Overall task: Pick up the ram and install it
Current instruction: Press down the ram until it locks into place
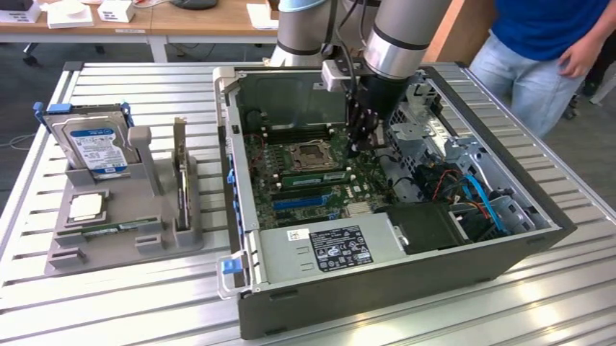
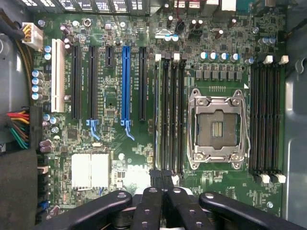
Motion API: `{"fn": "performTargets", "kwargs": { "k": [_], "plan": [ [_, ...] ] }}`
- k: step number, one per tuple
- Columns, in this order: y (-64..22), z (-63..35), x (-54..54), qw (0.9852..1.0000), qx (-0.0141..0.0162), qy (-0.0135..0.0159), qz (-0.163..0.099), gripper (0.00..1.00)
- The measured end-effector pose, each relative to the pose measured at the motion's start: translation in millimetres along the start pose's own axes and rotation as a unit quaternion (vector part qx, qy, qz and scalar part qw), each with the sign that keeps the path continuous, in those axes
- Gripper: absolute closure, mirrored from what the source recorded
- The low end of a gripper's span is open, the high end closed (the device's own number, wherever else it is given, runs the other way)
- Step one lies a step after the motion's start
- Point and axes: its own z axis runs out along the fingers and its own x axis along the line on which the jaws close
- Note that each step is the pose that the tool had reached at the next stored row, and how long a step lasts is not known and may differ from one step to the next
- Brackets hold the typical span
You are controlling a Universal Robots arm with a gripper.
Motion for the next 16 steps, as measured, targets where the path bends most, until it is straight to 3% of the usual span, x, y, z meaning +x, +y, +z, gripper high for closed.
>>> {"fn": "performTargets", "kwargs": {
  "k": [7, 16],
  "plan": [
    [-2.1, 0.4, 0.0, 1.0, 0.0, -0.0001, 0.0, 0.9],
    [-2.6, 8.5, 0.2, 1.0, 0.0, 0.0, 0.0, 0.9]
  ]
}}
